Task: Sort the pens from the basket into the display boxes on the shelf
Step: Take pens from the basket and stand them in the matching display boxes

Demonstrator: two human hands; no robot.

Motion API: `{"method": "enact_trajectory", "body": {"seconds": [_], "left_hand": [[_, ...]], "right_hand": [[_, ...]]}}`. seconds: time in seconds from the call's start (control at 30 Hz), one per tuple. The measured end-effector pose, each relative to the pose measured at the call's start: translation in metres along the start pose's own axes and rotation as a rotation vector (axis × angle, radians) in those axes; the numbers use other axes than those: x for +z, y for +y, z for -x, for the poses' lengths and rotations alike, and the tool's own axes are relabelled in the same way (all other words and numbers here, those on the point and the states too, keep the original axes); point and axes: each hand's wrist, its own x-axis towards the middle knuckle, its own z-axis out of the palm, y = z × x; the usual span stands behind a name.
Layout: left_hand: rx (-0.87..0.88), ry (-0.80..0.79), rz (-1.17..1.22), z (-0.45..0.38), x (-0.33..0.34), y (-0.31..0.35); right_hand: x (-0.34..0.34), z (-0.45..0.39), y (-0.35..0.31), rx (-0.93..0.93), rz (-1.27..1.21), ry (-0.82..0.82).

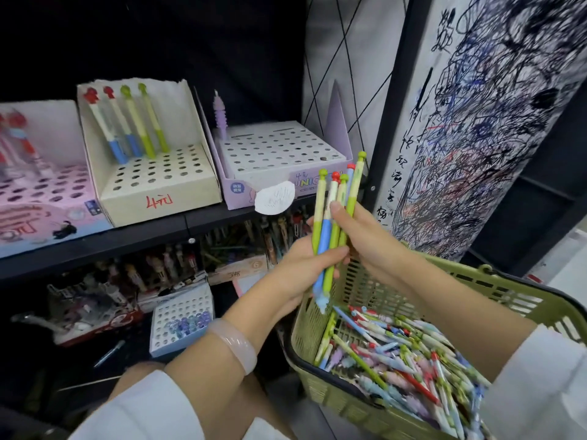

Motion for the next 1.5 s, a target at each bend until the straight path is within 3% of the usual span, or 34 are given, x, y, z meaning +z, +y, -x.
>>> {"method": "enact_trajectory", "body": {"seconds": [0.13, 0.23, 0.4, 0.57, 0.73, 1.03, 1.13, 1.27, 1.33, 1.43, 1.5], "left_hand": [[0.069, 0.121, -0.049, 0.010, -0.029, 0.028], [0.088, 0.176, -0.075, 0.024, -0.053, 0.045], [0.125, 0.340, -0.124, 0.048, -0.100, 0.069], [0.212, 0.532, -0.152, 0.073, -0.153, 0.089], [0.241, 0.694, -0.104, 0.090, -0.201, 0.103], [0.252, 0.705, -0.105, 0.097, -0.235, 0.117], [0.266, 0.712, -0.087, 0.098, -0.236, 0.119], [0.263, 0.693, -0.118, 0.099, -0.234, 0.119], [0.256, 0.688, -0.129, 0.099, -0.233, 0.119], [0.253, 0.673, -0.140, 0.096, -0.231, 0.120], [0.249, 0.654, -0.146, 0.094, -0.228, 0.121]], "right_hand": [[0.016, -0.028, -0.036, -0.130, 0.031, 0.063], [0.038, -0.047, -0.052, -0.204, 0.192, 0.014], [0.085, -0.075, -0.075, -0.273, 0.186, -0.004], [0.131, -0.115, -0.104, -0.382, 0.233, 0.114], [0.177, -0.154, -0.113, -0.485, 0.492, 0.218], [0.215, -0.190, -0.092, -0.433, 1.000, 0.230], [0.219, -0.195, -0.085, -0.391, 1.112, 0.146], [0.222, -0.198, -0.079, -0.302, 1.179, -0.088], [0.219, -0.196, -0.076, -0.295, 1.174, 0.016], [0.220, -0.183, -0.080, -0.494, 0.938, 0.271], [0.229, -0.170, -0.089, -0.468, 0.657, 0.082]]}}
